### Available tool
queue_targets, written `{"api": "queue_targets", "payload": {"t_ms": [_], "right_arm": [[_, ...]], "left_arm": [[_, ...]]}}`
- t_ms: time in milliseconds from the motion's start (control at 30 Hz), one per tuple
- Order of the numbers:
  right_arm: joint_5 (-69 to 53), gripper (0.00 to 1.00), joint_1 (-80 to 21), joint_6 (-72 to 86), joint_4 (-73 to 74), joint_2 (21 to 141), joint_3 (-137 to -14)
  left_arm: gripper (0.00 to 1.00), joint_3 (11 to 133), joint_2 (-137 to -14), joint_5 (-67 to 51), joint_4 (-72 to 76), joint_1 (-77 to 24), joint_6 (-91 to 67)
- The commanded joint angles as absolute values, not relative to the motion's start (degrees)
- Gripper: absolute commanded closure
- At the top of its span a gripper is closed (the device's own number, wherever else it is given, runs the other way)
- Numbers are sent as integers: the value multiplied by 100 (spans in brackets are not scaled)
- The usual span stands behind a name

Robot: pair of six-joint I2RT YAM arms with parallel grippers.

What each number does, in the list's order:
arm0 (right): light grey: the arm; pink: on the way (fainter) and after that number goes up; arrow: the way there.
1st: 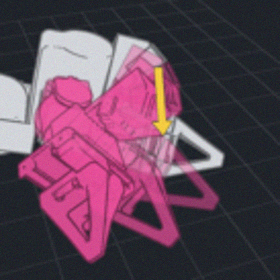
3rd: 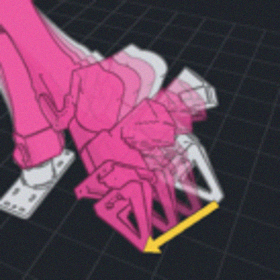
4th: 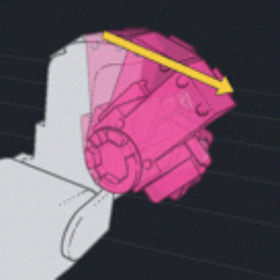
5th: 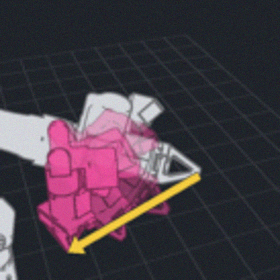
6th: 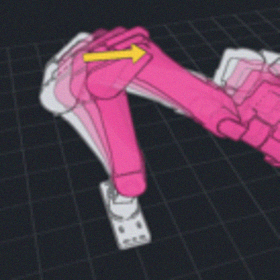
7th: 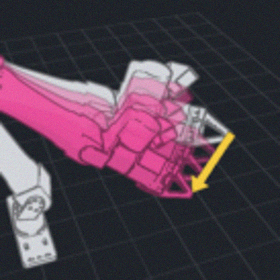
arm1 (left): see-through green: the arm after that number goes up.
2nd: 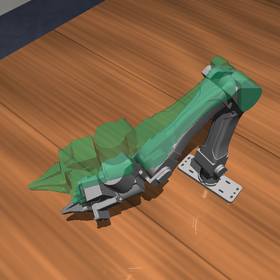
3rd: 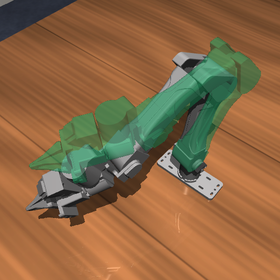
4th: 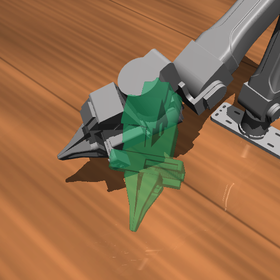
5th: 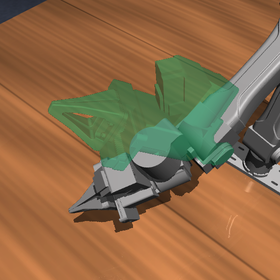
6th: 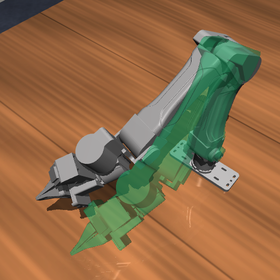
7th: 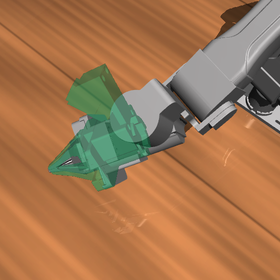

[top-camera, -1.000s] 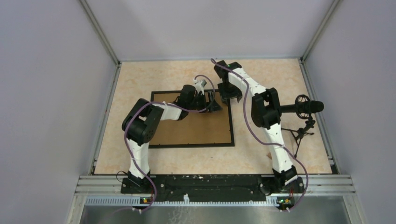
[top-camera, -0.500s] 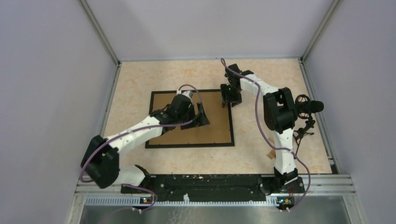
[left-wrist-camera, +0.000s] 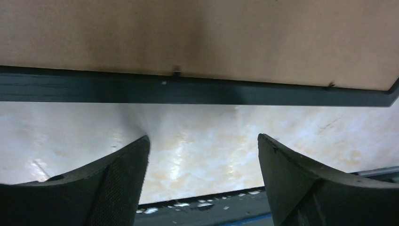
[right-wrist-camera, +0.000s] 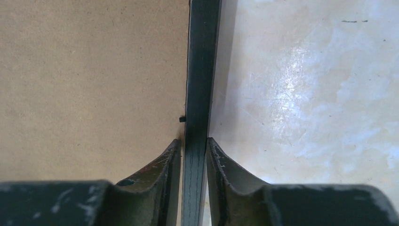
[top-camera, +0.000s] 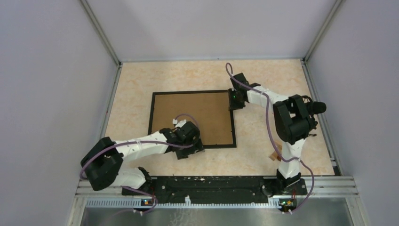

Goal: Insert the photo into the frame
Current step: Install the photo frame at the center of the board, then adjust the photo frame at the center of the board.

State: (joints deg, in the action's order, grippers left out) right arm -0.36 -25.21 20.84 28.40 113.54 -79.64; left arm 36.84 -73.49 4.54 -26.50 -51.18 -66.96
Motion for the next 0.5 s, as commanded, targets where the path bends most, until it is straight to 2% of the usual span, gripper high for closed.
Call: {"api": "queue_targets", "payload": {"t_ms": [0, 100, 267, 467], "right_arm": [[459, 78, -2582, 2068, 2998, 11414, -7119], [369, 85, -2623, 2121, 2797, 11167, -6552], [225, 89, -2814, 2184, 2556, 10562, -5692], [-279, 95, -3350, 2529, 2293, 10083, -4779]], "left_arm": [[10, 4157, -8161, 948, -2392, -5120, -6685], [11, 4287, -8353, 929, -2258, -4827, -6495], [17, 4180, -8407, 807, -1941, -3801, -5967], [18, 4600, -8685, 734, -1875, -2609, -5058]]}}
